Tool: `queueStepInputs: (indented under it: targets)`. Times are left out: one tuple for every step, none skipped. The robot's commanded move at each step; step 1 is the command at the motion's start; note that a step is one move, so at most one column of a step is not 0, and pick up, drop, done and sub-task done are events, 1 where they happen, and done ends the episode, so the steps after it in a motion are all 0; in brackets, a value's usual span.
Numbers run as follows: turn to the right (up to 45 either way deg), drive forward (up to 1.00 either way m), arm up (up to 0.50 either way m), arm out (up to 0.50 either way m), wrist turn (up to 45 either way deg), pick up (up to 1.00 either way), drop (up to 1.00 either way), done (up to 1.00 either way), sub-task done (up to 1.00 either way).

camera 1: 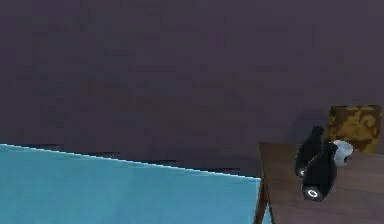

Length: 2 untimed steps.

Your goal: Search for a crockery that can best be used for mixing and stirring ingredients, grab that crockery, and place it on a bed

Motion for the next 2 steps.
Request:
queueStepInputs:
  targets:
    - [0.0, 0.7, 0.0, 0.0, 0.0, 0.0, 0.0, 0.0, 0.0]
    - [30.0, 0.0, 0.0, 0.0, 0.0, 0.0, 0.0, 0.0, 0.0]
